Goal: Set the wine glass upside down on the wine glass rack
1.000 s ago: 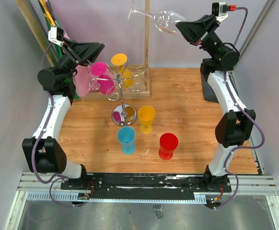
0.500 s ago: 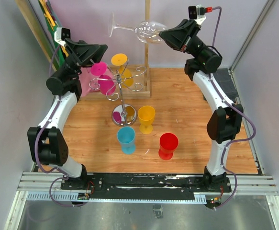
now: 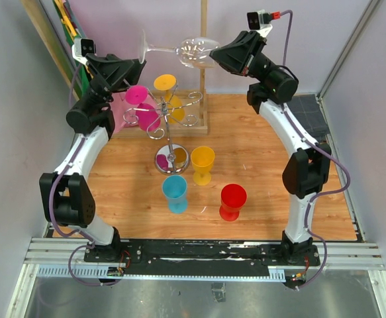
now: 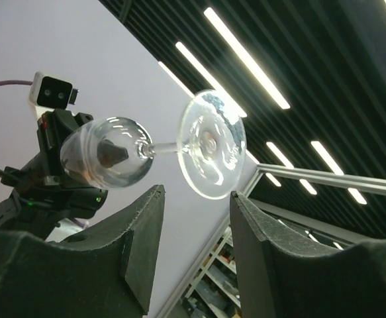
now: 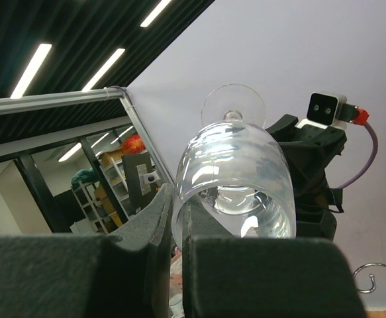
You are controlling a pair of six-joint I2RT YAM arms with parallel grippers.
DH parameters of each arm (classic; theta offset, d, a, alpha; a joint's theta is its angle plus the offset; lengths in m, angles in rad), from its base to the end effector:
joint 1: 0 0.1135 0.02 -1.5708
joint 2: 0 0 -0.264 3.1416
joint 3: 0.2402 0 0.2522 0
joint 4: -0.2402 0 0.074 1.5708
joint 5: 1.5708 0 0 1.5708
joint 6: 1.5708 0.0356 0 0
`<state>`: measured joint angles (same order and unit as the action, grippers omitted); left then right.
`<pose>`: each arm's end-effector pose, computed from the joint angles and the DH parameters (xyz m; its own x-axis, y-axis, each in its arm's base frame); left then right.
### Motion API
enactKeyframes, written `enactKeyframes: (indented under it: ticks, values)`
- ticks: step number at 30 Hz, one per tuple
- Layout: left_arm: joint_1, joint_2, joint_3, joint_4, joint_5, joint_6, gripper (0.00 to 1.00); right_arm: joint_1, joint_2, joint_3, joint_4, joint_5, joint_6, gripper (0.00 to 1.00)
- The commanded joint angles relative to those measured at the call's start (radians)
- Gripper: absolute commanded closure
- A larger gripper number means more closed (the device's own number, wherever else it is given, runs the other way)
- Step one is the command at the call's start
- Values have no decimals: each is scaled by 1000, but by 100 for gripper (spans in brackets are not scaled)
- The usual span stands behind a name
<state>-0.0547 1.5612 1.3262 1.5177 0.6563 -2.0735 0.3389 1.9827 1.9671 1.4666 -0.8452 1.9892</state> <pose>0.2971 -0.0380 0.4768 -0.6509 -0.6596 -0.3758 0.7346 -0.4225 -0.5308 0.3526 0.1525 0.5085 -0.6591 0.4106 -0.6301 -0.7317 -0.5438 0.4110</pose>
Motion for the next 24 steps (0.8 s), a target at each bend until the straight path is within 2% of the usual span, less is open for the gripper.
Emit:
enactKeyframes:
  ticks: [1,8,14,21,24]
  values:
    - [-11,5,2,146,-38,-166,51,56,25,21,71,3,7,99]
    - [-11,5,-5,179,-64,-195,52,95,41,18,74,-5,0,99]
    - [-11,-1,-10,187,-68,-198,69,98,37,5,76,-2,-9,99]
    - [-10,-1,-18,214,-76,-215,72,98,47,28,74,7,-7,99]
    - [-11,-4,-27,215,-75,-217,66,94,52,38,75,11,-6,99]
